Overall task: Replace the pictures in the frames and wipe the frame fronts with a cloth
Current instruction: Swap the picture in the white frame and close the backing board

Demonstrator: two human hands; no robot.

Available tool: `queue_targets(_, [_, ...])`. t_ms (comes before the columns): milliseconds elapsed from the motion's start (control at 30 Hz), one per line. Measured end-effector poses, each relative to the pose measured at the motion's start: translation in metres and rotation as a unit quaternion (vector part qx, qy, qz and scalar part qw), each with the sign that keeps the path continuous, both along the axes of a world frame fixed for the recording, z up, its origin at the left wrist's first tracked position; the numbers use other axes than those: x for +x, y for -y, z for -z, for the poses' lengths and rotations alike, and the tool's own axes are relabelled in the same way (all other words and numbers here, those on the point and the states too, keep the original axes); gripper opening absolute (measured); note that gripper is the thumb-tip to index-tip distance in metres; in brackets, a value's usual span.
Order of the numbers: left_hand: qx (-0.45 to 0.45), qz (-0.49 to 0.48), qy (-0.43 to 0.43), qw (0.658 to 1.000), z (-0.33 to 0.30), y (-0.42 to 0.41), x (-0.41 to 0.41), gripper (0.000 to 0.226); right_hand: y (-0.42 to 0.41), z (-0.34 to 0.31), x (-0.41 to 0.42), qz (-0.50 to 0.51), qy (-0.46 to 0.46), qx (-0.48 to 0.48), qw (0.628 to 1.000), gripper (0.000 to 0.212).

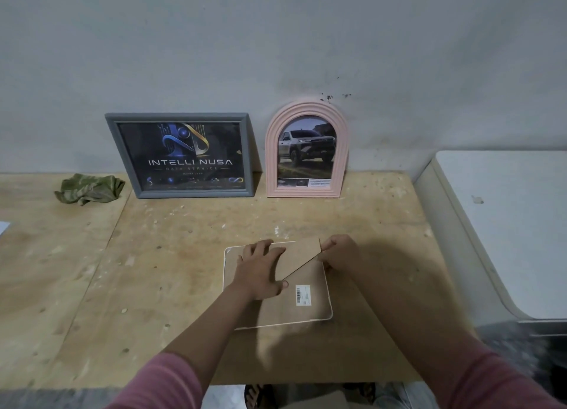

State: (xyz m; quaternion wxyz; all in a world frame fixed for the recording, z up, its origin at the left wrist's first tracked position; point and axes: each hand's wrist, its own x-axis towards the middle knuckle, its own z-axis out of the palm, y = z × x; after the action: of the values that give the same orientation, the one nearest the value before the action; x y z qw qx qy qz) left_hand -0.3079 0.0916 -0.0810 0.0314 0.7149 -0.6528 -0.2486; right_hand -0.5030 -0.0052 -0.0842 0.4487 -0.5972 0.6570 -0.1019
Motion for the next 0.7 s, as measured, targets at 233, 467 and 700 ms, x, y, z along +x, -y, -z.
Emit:
queue_targets(233, [0.042,-0.094,-0.163,0.981,-0.007,0.005,-0.002,0.059,-0.019,0.003,0.007,0.083,-0.007,-0.056,0.995,0.025])
queue_targets(467, [0.043,-0.078,-0.185,0.979,-0.003,0.006,0.011,0.054,-0.013,0.0,0.007,0.114,0.011,0.009,0.993,0.015])
queue_targets(700, [0.039,-0.075,-0.178,0.98,-0.001,0.005,0.011,0.057,-0.005,-0.005,0.02,0.016,-0.114,-0.005,0.993,0.03])
